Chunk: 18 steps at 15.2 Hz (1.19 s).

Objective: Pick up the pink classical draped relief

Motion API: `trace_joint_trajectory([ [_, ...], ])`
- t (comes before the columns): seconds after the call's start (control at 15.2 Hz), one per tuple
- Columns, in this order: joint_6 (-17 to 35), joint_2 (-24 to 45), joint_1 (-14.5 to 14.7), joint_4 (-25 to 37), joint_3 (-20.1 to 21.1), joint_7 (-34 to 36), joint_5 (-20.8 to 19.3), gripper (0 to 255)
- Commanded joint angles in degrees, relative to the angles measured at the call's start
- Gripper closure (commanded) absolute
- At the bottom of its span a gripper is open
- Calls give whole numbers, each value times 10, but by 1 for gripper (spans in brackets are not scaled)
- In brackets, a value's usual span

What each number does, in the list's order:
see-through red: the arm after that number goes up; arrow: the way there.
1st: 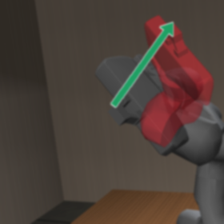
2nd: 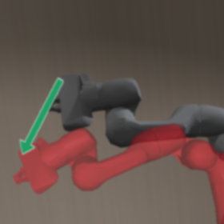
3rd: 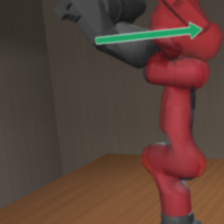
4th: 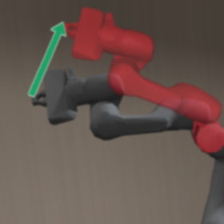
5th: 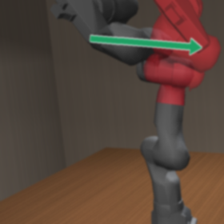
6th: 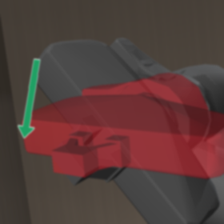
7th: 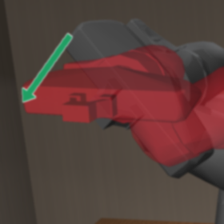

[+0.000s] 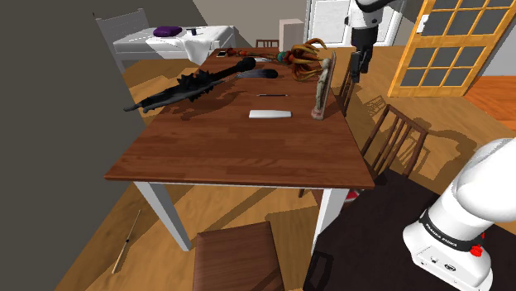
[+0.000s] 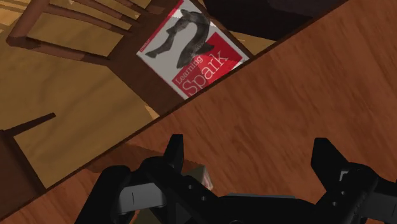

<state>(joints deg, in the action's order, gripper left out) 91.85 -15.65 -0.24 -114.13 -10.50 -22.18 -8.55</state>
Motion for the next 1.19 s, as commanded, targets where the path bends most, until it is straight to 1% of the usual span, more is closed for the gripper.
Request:
trace_joint_trajectory([
  [0.0, 6, 41, 2, 44, -5, -19, 3, 0],
  [0.46, 0, 187, -2, 225, -20, -92, 23, 0],
  [0.86, -39, 326, -19, 427, -22, -148, 50, 0],
  [1.12, -4, 315, -17, 380, -21, -144, 47, 0],
])
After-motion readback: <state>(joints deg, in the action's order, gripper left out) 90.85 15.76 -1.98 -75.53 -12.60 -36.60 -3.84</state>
